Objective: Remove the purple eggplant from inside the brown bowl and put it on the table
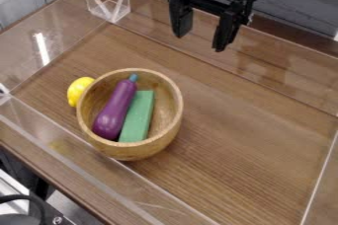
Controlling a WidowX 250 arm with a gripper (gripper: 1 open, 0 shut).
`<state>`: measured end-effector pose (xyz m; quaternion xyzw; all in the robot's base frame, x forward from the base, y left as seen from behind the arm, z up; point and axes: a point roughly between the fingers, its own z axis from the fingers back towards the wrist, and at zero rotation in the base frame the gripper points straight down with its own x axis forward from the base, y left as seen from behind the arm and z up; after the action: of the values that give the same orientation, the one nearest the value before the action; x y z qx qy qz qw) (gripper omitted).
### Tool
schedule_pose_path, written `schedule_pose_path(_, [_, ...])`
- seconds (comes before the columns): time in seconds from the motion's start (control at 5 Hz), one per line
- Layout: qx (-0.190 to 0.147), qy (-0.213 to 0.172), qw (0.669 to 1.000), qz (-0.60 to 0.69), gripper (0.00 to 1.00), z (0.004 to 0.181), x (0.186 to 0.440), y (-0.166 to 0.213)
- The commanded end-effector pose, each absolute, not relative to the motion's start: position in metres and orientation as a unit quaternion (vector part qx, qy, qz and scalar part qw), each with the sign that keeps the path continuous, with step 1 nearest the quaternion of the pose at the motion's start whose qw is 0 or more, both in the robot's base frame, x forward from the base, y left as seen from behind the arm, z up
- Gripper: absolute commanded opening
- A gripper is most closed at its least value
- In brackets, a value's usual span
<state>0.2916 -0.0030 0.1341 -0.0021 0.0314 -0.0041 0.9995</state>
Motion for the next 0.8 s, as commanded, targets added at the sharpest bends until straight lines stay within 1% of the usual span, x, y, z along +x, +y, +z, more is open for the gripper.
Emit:
schedule_pose_path(0.0, [-0.002,0.045,0.999,-0.004,1.00,0.126,0.285,0.000])
schedule_pose_path(0.2, [-0.001,0.049,0.999,-0.006,1.00,0.121,0.265,0.011])
schedule_pose_path(0.4, [-0.001,0.042,0.999,-0.012,1.00,0.121,0.243,0.025])
schedule_pose_path(0.6, [0.005,0.039,0.999,-0.016,1.00,0.120,0.228,0.041])
